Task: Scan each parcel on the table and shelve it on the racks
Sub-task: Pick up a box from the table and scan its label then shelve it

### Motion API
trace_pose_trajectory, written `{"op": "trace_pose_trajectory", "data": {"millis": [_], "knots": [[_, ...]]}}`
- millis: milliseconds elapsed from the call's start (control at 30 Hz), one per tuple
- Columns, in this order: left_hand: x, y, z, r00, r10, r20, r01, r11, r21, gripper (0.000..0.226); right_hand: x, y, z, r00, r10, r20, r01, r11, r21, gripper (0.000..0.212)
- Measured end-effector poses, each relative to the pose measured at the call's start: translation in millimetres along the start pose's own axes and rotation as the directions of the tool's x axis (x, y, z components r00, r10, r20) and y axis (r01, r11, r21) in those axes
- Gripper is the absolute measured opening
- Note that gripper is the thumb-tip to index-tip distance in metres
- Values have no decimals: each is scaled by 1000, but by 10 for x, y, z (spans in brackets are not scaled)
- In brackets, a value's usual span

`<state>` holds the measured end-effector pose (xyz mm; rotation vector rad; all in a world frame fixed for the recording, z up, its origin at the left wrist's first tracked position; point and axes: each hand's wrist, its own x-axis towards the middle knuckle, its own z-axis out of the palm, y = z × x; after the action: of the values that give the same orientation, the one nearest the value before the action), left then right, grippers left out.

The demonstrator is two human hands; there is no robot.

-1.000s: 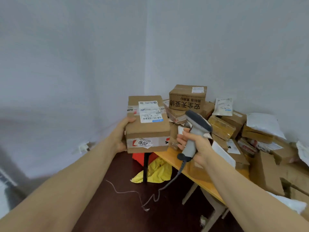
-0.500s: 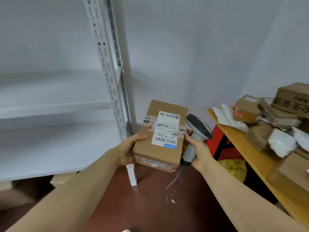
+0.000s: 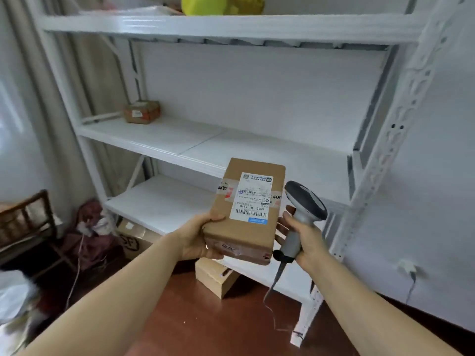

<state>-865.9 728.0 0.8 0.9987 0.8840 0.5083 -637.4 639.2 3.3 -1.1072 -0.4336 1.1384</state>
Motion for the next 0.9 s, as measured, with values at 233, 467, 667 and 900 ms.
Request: {"op": "trace_pose_trajectory", "data": {"millis": [233,467,667,900], "knots": [[-31,689,-1586,954,74,-290,-126,979,-163,56,764,457,1641,981,14,192,4,995,-96,21],[252,1210,-2571,894,55,-444,-171,959,-226,57,1452,478,2764,953,20,301,79,946,-314,23],[743,1736,-3160,842,48,-538,-209,947,-243,52,2309,300,3593,931,56,360,105,905,-412,25],[1511,2489,-3874,777,15,-629,-196,956,-220,55,3538,344,4496,883,267,387,-176,951,-256,19]]}}
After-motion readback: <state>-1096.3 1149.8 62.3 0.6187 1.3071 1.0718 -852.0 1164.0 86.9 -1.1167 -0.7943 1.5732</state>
